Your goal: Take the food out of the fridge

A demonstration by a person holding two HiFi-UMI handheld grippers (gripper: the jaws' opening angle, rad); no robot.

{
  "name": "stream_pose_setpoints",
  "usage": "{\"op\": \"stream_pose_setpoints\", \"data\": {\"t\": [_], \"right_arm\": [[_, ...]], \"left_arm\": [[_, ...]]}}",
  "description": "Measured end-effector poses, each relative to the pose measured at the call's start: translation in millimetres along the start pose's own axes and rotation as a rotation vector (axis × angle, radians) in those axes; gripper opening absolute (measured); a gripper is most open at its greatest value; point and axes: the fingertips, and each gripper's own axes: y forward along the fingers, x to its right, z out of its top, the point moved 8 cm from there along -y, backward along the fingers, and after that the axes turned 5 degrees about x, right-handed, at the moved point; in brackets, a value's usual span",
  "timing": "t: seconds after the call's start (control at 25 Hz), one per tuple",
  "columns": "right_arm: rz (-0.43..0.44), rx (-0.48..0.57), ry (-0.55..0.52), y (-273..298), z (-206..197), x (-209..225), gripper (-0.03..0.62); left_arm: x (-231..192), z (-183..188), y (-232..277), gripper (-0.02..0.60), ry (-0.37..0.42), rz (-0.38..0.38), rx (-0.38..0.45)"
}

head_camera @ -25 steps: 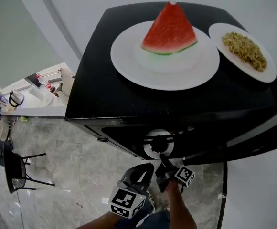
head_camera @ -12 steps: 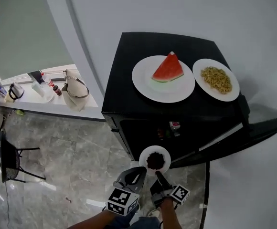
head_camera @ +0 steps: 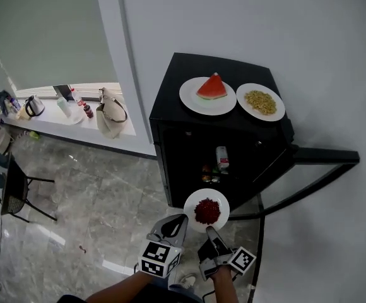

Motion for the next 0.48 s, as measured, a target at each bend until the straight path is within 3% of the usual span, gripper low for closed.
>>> {"op": "stream_pose_setpoints", "data": {"t": [0.48], "right_arm": [[0.055,-0.009,0.011,-77,8,-85,0.012]], "left_arm": [[83,25,-61,-0.005,0.029,0.057,0.098]]}}
